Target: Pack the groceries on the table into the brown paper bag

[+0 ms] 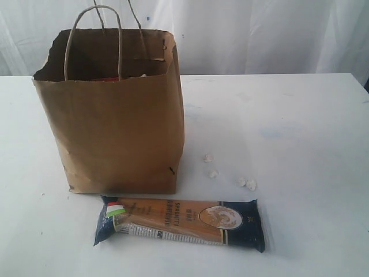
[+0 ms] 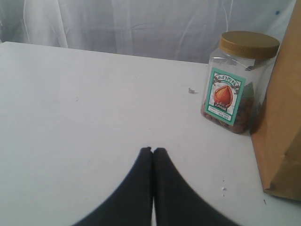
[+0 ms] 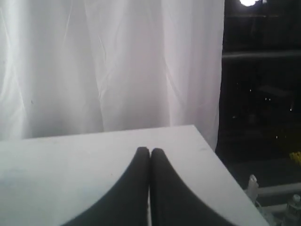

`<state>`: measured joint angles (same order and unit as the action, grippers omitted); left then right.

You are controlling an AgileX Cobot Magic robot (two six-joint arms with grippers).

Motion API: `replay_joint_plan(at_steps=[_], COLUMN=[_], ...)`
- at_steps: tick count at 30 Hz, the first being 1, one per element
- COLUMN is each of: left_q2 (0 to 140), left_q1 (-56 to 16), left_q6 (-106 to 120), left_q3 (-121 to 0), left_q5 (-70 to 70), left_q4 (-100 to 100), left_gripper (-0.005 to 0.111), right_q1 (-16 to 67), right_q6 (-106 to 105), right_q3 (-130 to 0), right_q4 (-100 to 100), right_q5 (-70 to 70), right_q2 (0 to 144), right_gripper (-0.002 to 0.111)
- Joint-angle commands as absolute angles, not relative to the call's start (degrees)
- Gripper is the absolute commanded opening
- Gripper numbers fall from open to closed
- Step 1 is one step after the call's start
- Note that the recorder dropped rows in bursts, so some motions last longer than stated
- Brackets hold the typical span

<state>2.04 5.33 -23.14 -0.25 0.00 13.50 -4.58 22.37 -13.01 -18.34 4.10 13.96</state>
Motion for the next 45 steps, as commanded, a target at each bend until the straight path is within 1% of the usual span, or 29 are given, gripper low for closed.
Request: replay_joint_plan(at_steps=[1, 7, 10, 19, 24, 29, 32, 35, 38, 42, 43, 45], left_q2=[1.61, 1.61, 1.61, 1.61, 1.61, 1.61, 1.61, 1.61, 1.61, 1.61, 1.61, 1.61], left_q1=[5.39, 5.39, 5.39, 5.39, 5.39, 5.39, 5.39, 5.39, 5.02, 5.02, 5.02, 5.02], left_q6=[-23.14, -23.14, -23.14, -23.89, -36.99, -42.78, -52.30, -62.50, -66.61, -63.24, -60.73, -53.36], left_q3=[0.00, 0.00, 0.00, 0.00, 0.00, 0.00, 0.00, 0.00, 0.00, 0.00, 0.00, 0.00], left_q5=[-0.39, -0.39, -0.39, -0.39, -1.57, -2.09, -3.16, -9.27, -20.11, -38.67, -41.00, -40.86], left_q4=[13.99, 13.99, 13.99, 13.99, 13.99, 13.99, 13.99, 13.99, 13.99, 13.99, 13.99, 13.99], left_gripper=[0.000, 0.000, 0.000, 0.000, 0.000, 0.000, 0.000, 0.000, 0.000, 0.000, 0.000, 0.000], right_q1=[-4.59, -4.59, -4.59, -4.59, -4.59, -4.59, -4.59, -4.59, -4.59, -4.59, -4.59, -4.59], right_q6=[22.89, 22.74, 22.84, 23.18, 14.73, 15.15, 17.37, 23.69, 25.69, 22.87, 22.87, 22.88], right_q3=[-7.05, 0.00, 0.00, 0.00, 0.00, 0.00, 0.00, 0.00, 0.00, 0.00, 0.00, 0.00], right_q4=[-18.34, -18.34, -18.24, -17.90, -18.06, -17.95, -17.42, -16.37, -16.37, -16.82, -16.82, -16.82], right_q5=[2.09, 1.67, 5.07, 3.92, 0.99, 1.33, 1.57, 2.64, 2.54, 2.39, 2.39, 2.40], right_q2=[13.54, 13.54, 13.54, 13.54, 13.54, 13.54, 13.54, 13.54, 13.54, 13.54, 13.54, 13.54], right_gripper=[0.000, 0.000, 0.000, 0.000, 0.000, 0.000, 0.000, 0.000, 0.000, 0.000, 0.000, 0.000])
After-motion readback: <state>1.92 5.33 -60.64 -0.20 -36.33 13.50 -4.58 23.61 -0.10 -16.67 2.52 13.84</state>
